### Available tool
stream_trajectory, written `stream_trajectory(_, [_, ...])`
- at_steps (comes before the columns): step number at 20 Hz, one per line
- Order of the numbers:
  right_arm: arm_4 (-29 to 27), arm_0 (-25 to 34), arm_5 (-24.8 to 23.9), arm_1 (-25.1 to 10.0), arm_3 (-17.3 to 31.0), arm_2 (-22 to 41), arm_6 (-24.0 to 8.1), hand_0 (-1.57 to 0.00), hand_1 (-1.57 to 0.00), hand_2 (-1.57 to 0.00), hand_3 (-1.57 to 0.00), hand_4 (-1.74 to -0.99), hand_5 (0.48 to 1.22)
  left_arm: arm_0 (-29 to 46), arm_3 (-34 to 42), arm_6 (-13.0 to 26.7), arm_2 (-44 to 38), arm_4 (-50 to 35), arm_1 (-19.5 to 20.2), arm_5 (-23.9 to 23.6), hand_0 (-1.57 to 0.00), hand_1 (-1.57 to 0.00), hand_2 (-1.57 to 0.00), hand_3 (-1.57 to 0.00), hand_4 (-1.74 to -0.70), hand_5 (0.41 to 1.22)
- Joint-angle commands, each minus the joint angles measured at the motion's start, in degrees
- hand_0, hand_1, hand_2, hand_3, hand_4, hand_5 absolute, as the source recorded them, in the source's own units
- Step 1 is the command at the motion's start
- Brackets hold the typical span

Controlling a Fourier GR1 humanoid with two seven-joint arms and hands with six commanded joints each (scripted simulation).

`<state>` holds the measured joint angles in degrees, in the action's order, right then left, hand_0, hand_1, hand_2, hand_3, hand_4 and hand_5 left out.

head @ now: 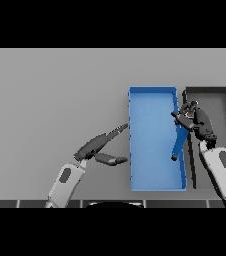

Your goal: Pick up the blue pipe and place it into the blue bin.

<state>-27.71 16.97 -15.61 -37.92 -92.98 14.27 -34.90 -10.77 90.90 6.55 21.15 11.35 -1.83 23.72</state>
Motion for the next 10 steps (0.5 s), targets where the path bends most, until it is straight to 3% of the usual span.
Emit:
stream_trajectory(1, [-2.5, 0.9, -3.8, -2.2, 1.4, 3.4, 0.4, -1.46, -1.34, -1.34, -0.79, -1.678, 1.221, -0.3, -0.4, -0.2, 0.1, 0.4, -0.1, -0.2, 0.0, 0.0, 0.0, 0.0, -0.88, 0.421])
stream_trajectory(3, [-8.5, 4.0, -9.1, -8.3, 2.4, 10.3, 0.3, -0.94, -0.85, -0.86, -0.5, -1.503, 1.221, -0.3, 0.0, -0.1, 0.4, 0.4, -0.2, 0.0, 0.0, 0.0, 0.0, 0.0, -0.88, 0.422])
stream_trajectory(5, [-13.6, 8.2, -9.9, -13.5, 2.7, 18.0, 0.6, -0.6, -0.55, -0.55, -0.32, -1.337, 1.221, 0.2, 0.1, -0.1, 0.5, 0.3, 0.0, 0.0, 0.0, 0.0, 0.0, 0.0, -0.88, 0.427])
stream_trajectory(7, [-13.5, 10.7, -7.5, -15.5, 2.0, 22.2, 1.0, -0.38, -0.35, -0.35, -0.21, -1.219, 1.137, 0.3, 0.3, -0.3, 0.3, -0.3, 0.0, 0.3, 0.0, 0.0, 0.0, 0.0, -0.88, 0.43])
stream_trajectory(10, [-13.7, 13.9, -4.2, -18.1, 3.4, 27.8, 0.6, -0.2, -0.18, -0.18, -0.1, -1.11, 0.979, 0.3, 1.3, 0.9, 0.6, -0.4, -0.3, 0.2, 0.0, 0.0, 0.0, 0.0, -0.89, 0.428])
